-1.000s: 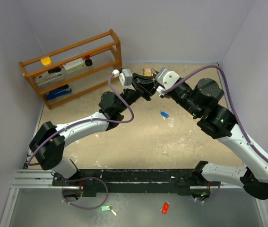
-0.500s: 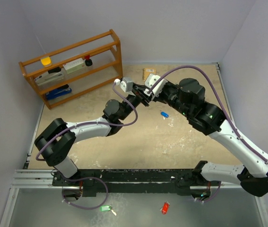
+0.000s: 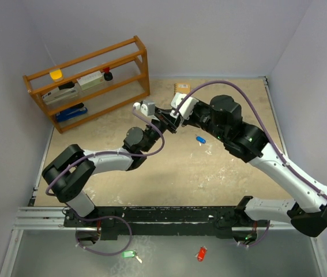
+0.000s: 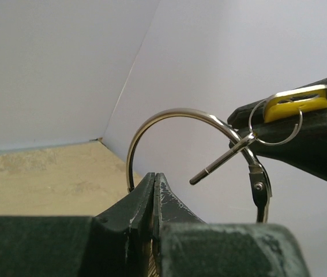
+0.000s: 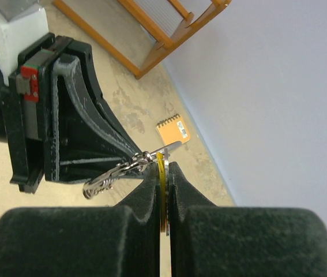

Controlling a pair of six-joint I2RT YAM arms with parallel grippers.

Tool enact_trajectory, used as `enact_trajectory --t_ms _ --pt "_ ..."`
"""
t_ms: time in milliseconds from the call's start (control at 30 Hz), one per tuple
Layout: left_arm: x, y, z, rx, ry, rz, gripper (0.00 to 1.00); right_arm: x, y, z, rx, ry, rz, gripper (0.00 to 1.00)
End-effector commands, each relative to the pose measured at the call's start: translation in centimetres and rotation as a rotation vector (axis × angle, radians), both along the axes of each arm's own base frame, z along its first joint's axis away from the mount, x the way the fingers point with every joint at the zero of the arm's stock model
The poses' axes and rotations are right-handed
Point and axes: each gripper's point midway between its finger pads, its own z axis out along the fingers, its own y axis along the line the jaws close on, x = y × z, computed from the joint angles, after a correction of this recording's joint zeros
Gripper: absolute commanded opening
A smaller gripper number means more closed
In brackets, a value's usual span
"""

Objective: Remove the keys from the keyring

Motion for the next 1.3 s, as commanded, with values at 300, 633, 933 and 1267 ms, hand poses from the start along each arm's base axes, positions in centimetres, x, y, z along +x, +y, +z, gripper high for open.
enact_trajectory --t_ms 300,633,933,1267 --pt "0.4 10.9 -28.1 0.594 0.655 0.273 0.0 -9.8 -5.5 27.4 0.638 -0.645 0.186 0.0" --pt "-0.5 12.6 -28.6 0.559 0.674 0.287 0.0 -11.2 -7.0 28.6 0.677 -0.671 0.192 0.0" --pt "-0.1 11.4 -20.9 0.47 0.488 0.236 0.0 -10.1 -5.6 26.7 0.659 -0.604 0.197 0.0" --pt "0.6 13.1 -9.1 0.453 0.27 0.334 0.0 -7.1 -3.0 21.9 0.635 -0.49 0.159 0.0"
